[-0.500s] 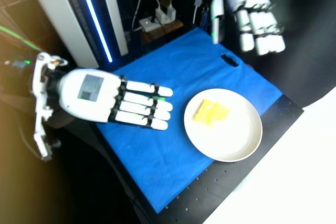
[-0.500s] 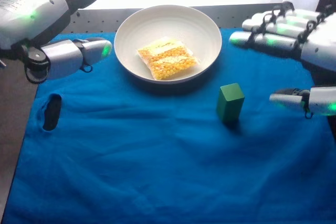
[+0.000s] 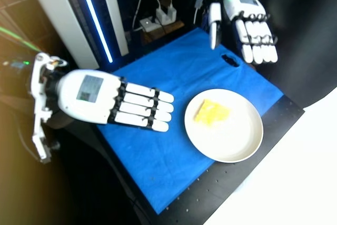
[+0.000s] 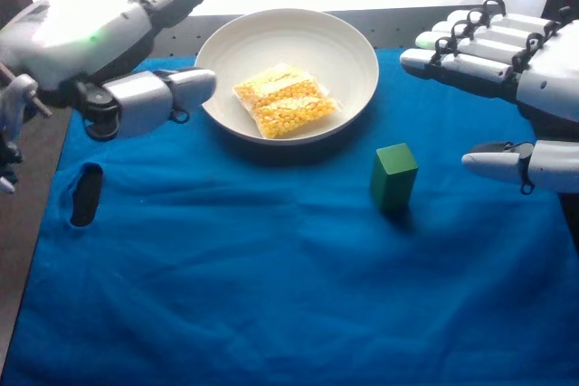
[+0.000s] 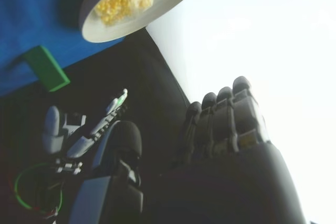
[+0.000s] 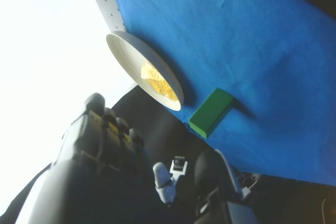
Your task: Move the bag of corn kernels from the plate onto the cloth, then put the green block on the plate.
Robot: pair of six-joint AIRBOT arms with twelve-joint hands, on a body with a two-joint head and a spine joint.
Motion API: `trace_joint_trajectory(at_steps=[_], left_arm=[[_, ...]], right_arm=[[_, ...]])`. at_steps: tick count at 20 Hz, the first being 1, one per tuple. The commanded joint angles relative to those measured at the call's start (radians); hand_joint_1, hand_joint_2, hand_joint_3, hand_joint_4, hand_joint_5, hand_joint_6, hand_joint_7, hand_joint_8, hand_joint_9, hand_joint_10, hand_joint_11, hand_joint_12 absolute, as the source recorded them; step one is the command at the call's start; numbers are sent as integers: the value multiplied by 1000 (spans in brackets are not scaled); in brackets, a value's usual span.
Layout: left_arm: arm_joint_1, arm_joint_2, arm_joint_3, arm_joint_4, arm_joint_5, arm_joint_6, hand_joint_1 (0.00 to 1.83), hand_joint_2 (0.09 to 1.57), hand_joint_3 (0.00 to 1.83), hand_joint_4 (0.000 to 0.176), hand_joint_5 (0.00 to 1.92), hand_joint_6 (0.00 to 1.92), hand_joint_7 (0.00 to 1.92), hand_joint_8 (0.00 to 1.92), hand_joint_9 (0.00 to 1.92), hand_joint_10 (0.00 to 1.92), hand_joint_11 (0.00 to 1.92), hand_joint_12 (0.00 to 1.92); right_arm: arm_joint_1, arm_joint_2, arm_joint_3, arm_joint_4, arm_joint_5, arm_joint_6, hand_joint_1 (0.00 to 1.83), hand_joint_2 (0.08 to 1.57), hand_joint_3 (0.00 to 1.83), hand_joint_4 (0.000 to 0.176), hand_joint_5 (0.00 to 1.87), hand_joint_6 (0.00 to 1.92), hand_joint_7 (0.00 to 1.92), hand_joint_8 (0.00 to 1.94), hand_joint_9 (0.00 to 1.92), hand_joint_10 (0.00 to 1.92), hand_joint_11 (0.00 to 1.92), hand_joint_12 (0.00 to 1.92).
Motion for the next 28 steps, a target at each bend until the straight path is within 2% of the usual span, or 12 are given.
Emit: trace_joint_trajectory(at_steps=[1,2,6,8,13,14,17,18,20,21,22,28], left_arm=[[-30,-19,18,10,-83,0,320,1406,24,19,0,0,0,0,0,0,1,707],[-54,-49,50,9,-31,0,371,1405,8,8,5,1,0,0,0,0,0,909],[-125,-162,180,3,156,0,364,1397,0,0,45,13,35,6,36,14,0,902],[-156,-266,288,-16,272,0,668,1337,0,0,97,25,70,9,81,28,0,1024],[-148,-397,433,-102,388,0,738,1306,0,0,36,0,19,0,16,3,0,847],[-145,-409,446,-107,402,0,736,1293,0,18,36,1,14,0,8,2,0,805],[-134,-418,452,-112,413,0,692,1258,0,36,106,14,112,12,120,33,0,1145],[-133,-419,452,-112,413,0,785,1253,4,21,235,16,290,76,219,320,0,1438],[-132,-417,453,-112,413,0,932,1270,4,0,344,553,236,775,253,1200,230,1706],[-132,-415,453,-113,413,0,954,1352,7,0,483,1436,202,1023,296,1440,363,1804],[-132,-414,453,-114,412,0,972,1390,3,0,477,1657,169,1117,291,1575,417,1871],[-131,-412,450,-117,407,0,994,1387,0,0,496,1680,169,1273,299,1680,417,1921]], right_arm=[[14,-3,0,21,98,0,369,1359,1,0,0,0,0,0,0,0,13,9],[14,-3,-2,21,89,0,367,1361,2,0,0,0,0,0,0,0,12,10],[14,-3,-1,18,78,1,391,1354,0,0,0,0,0,0,0,0,0,35],[14,-3,-1,18,77,1,480,1328,0,0,0,0,0,0,0,0,0,210],[14,-4,-2,18,77,2,450,1335,4,0,0,0,0,0,0,0,0,355],[14,-4,-2,18,77,2,517,1333,2,0,0,0,0,0,0,0,0,359],[14,-4,-3,18,77,5,616,1324,0,0,0,0,0,0,0,0,0,196],[14,-4,-3,18,77,6,640,1321,0,0,0,0,0,0,0,0,0,167],[14,-4,-3,18,77,6,664,1318,0,0,0,0,0,0,0,0,0,160],[14,-5,-3,18,77,8,664,1317,0,0,0,0,0,0,0,0,0,161],[14,-5,-3,18,77,8,652,1323,0,0,0,0,0,0,0,0,0,117],[13,-5,-3,18,77,9,694,1309,0,0,0,0,0,0,0,0,0,261]])
